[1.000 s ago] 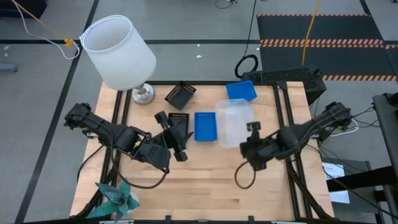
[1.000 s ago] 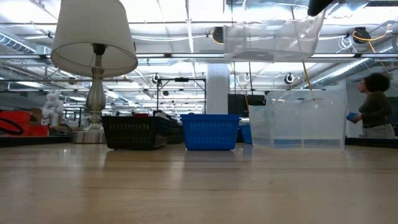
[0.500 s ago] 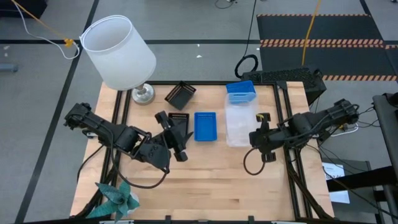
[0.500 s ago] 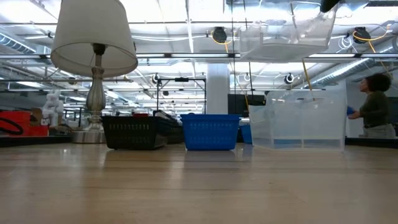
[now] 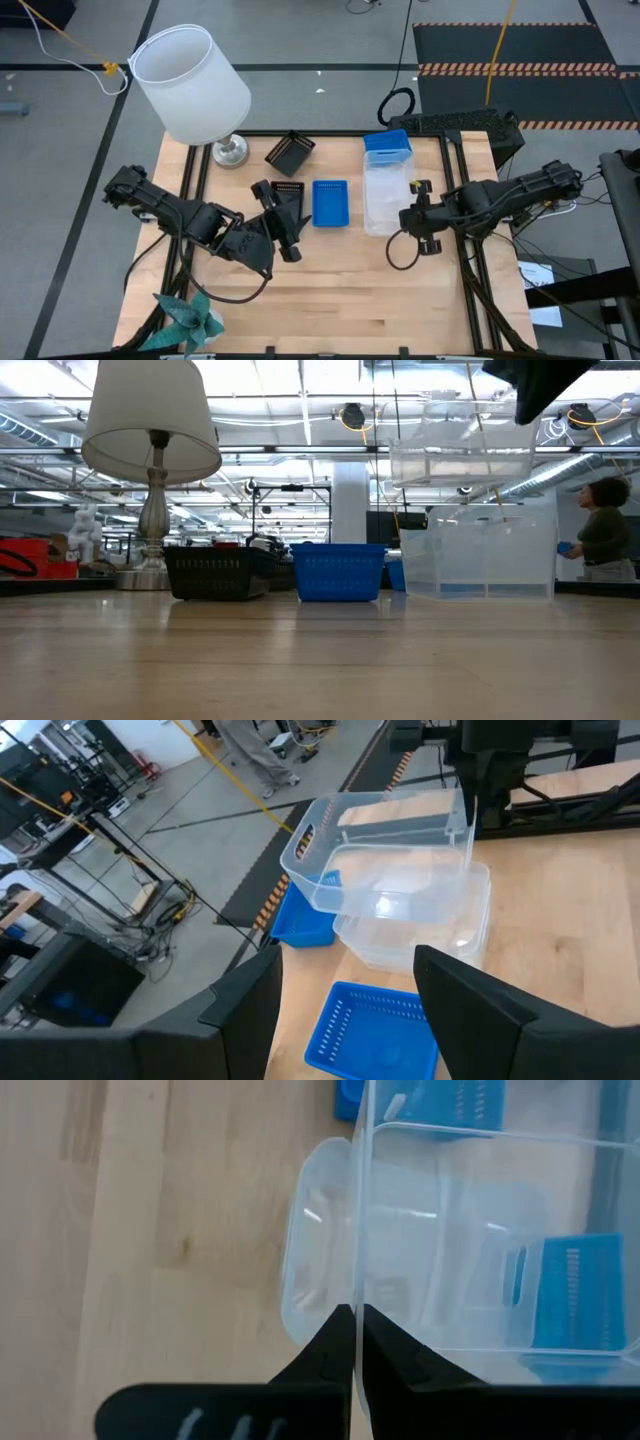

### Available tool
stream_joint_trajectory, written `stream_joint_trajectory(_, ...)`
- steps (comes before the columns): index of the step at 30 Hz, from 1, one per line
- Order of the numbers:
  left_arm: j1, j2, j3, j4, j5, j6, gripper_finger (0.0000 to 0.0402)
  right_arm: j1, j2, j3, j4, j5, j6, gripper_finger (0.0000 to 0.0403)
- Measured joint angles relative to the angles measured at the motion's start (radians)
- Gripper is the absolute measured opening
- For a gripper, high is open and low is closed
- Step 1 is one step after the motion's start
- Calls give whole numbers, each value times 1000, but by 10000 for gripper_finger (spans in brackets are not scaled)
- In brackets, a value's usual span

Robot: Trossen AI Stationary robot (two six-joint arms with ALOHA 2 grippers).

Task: Stack baskets by color
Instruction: Stack the bottom transparent bin on top of the top transparent bin

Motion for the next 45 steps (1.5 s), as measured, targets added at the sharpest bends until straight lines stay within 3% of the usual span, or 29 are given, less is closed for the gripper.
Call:
stream_joint_trajectory(15, 0, 0, 0, 0, 0, 0, 230, -98, -77, -174, 117, -84, -35, 0)
stream_joint_trajectory(45, 0, 0, 0, 0, 1, 0, 230, -115, -77, -185, 161, -138, -7, 0)
